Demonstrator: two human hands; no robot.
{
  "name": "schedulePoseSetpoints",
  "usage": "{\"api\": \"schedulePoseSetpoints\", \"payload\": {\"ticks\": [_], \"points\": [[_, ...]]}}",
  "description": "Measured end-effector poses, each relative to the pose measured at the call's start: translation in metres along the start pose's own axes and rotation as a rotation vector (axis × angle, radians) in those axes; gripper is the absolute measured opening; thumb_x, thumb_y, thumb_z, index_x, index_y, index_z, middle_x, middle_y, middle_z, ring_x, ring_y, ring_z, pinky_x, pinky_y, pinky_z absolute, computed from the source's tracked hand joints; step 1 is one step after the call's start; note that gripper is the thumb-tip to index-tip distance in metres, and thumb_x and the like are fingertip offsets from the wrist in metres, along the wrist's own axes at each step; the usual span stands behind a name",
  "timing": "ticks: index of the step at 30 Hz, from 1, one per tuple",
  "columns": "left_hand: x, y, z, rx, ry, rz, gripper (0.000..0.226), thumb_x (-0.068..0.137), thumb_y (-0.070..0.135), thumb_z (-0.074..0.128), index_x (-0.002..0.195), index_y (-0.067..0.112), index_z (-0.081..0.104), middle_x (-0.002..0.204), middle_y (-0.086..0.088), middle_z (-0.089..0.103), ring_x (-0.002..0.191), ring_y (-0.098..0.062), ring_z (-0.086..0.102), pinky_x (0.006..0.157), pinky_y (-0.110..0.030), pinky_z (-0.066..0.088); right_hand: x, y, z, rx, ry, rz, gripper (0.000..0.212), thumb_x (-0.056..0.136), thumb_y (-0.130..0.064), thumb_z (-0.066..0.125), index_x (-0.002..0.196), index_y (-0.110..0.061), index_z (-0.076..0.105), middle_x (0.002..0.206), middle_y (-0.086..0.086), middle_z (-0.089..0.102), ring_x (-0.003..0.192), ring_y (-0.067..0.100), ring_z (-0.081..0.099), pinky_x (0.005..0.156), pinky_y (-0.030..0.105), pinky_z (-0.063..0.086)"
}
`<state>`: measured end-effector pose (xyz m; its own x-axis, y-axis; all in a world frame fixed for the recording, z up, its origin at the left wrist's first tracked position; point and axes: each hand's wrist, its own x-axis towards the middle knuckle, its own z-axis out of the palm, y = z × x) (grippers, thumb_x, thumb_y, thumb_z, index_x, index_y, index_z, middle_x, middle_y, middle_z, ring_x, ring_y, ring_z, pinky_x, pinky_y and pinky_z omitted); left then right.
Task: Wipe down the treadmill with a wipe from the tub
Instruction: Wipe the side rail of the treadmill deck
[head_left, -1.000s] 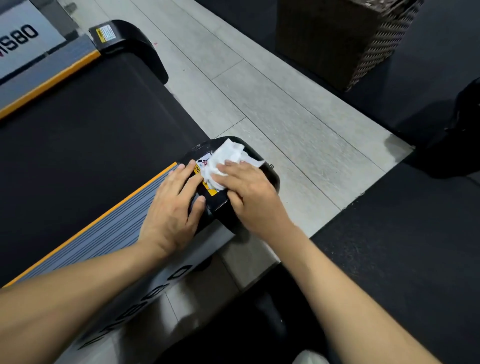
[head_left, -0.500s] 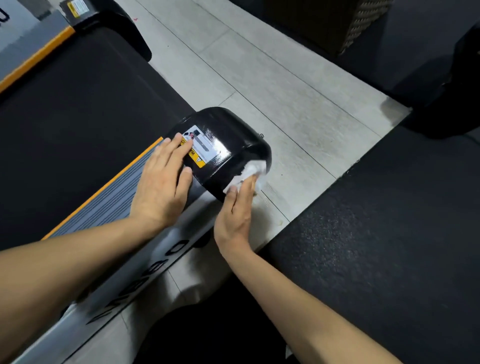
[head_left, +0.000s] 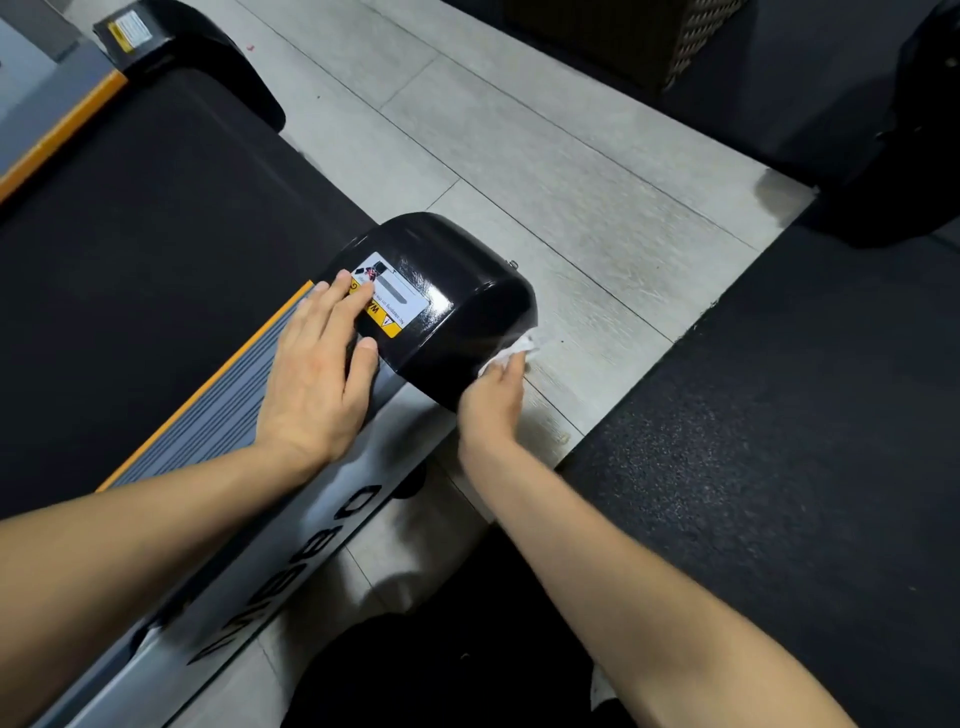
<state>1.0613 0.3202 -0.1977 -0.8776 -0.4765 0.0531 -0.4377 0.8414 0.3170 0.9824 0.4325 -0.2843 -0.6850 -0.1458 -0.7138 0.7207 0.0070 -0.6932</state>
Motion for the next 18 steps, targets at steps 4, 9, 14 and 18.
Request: {"api": "schedulePoseSetpoints", "payload": {"ticks": [4,9,14,18], "points": [[0.000,0.000,0.000,-0.008,-0.009,-0.008,0.059,0.099,0.037,0.030,0.155,0.019,0.039,0.166,-0.002,0.029,0.155,-0.019,0.018,0.127,-0.041,0.016,-0.064,0.027,0.008,-0.140,-0.088,-0.594,0.057,0.104,-0.007,0.036,0.159,-0.013,0.023,0.168,0.010,0.013,0.155,0.010,0.011,0.122,0.018,0.016],[0.000,0.001,-0.001,-0.003,-0.013,-0.008,0.059,0.100,0.037,0.031,0.155,0.020,0.039,0.166,-0.002,0.028,0.155,-0.018,0.017,0.127,-0.040,0.015,-0.075,0.039,0.010,0.060,-0.244,-0.315,0.056,0.109,-0.012,0.032,0.155,-0.029,0.003,0.169,0.002,0.006,0.155,0.010,0.007,0.123,0.017,0.015],[0.001,0.000,-0.004,0.013,-0.015,0.010,0.059,0.100,0.037,0.031,0.155,0.019,0.039,0.165,-0.003,0.030,0.155,-0.020,0.019,0.127,-0.040,0.016,-0.027,0.018,0.016,-0.316,-0.074,0.022,0.052,0.108,-0.032,0.039,0.154,-0.007,0.036,0.154,0.012,0.044,0.140,0.029,0.043,0.097,0.024,0.041],[0.001,0.005,-0.004,0.036,-0.016,0.019,0.058,0.101,0.036,0.031,0.155,0.018,0.039,0.165,-0.004,0.030,0.155,-0.019,0.019,0.127,-0.038,0.017,-0.036,-0.021,0.002,0.071,-0.026,-0.204,0.048,0.111,-0.026,0.030,0.158,-0.031,0.024,0.160,-0.004,0.034,0.139,0.012,0.040,0.112,0.022,0.033]]}}
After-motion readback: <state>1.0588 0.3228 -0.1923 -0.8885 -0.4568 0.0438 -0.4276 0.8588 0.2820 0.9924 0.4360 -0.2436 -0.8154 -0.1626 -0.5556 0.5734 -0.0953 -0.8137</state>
